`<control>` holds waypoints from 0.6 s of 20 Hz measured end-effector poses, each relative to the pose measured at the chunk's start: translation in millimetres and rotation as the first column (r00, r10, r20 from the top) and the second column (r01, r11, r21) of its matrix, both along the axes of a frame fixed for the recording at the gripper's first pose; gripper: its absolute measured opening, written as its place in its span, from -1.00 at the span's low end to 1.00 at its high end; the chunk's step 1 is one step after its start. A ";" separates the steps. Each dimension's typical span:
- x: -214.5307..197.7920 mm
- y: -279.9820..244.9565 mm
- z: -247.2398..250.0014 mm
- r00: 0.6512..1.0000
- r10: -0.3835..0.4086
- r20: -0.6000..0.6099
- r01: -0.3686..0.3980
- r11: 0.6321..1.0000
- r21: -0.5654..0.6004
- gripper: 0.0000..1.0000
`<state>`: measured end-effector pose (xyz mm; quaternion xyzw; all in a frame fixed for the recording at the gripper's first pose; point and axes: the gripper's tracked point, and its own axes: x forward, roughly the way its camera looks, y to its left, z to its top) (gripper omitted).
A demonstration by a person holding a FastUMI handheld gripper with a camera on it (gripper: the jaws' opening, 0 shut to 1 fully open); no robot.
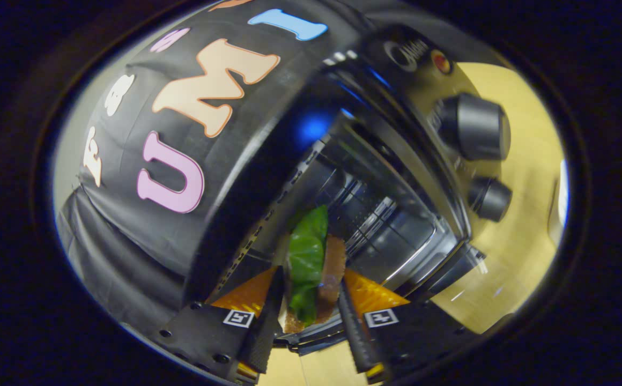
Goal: Open the toaster oven, put the food inside, and close the toaster oven door.
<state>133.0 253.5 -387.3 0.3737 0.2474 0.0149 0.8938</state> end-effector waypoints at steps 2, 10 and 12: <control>-6.4 -10.9 3.9 1.000 0.011 -0.005 -0.012 0.990 -0.141 0.55; -63.8 -44.9 32.6 0.999 0.031 0.014 -0.021 0.880 -0.474 0.98; -93.3 -44.1 36.1 0.998 0.061 -0.019 -0.063 0.876 -0.479 0.98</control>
